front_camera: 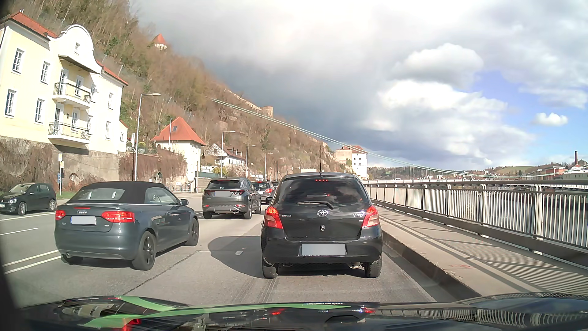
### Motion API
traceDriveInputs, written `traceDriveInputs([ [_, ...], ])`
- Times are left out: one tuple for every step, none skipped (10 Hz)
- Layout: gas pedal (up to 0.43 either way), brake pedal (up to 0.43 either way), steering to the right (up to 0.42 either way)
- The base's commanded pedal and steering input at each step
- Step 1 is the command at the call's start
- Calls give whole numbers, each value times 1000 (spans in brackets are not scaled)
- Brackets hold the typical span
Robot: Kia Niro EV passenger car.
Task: Follow the waypoints while adhering to traffic rules and regulations
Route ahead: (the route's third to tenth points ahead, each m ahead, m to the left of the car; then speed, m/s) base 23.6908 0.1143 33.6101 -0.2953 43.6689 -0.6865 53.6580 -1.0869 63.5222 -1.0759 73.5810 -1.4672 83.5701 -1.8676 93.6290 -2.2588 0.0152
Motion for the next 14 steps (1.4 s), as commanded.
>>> traceDriveInputs([
  [0, 189, 0],
  [0, 189, 0],
  [0, 195, 0],
  [0, 195, 0],
  [0, 195, 0],
  [0, 189, 0],
  [0, 189, 0],
  [0, 189, 0],
  [0, 201, 0],
  [0, 213, 0],
  [0, 220, 0],
  [0, 226, 0],
  [0, 226, 0],
  [0, 226, 0],
])
